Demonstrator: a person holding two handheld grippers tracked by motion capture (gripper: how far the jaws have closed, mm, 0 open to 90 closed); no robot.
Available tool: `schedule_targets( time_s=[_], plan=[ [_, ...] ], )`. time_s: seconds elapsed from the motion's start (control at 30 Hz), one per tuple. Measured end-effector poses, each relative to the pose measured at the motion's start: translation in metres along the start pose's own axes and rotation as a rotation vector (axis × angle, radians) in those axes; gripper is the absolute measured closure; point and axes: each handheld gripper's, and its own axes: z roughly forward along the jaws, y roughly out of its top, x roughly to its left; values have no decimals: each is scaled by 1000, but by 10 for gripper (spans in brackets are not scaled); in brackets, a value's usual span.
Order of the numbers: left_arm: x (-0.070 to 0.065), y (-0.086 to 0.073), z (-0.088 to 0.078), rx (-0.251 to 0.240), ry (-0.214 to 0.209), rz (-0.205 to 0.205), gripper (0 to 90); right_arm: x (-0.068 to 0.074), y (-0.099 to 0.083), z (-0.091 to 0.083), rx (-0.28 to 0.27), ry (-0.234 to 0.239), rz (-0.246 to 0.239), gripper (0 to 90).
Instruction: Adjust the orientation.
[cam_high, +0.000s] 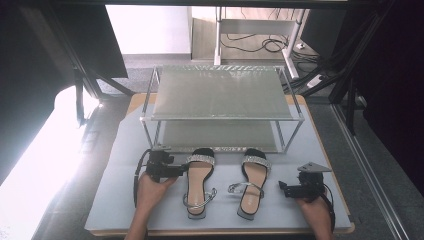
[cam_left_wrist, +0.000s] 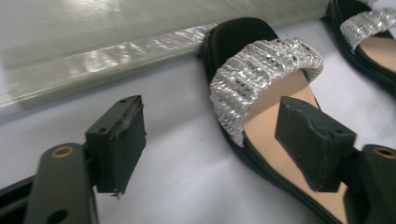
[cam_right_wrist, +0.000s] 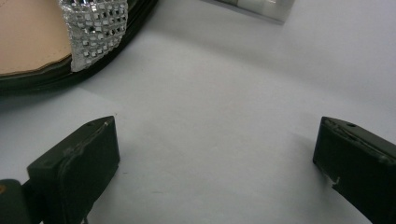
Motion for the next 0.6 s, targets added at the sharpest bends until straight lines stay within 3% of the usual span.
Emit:
schedule_targets(
  time_s=[0.17, 0.27, 0.37, 0.4, 0.6],
  plan=[
    [-3, 3, 16, 11, -32, -8, 390, 0, 0, 0, -1, 0, 0, 2],
    [-6, 6, 22, 8, -30, -3, 435, 0, 0, 0, -1, 0, 0, 2],
    [-7, 8, 24, 0, -31, -23, 504, 0, 0, 0, -1, 0, 0, 2],
    [-7, 8, 24, -2, -34, -30, 574, 0, 0, 0, -2, 0, 0, 3],
    [-6, 9, 24, -6, -40, -53, 646, 0, 0, 0, -2, 0, 0, 4]
  ],
)
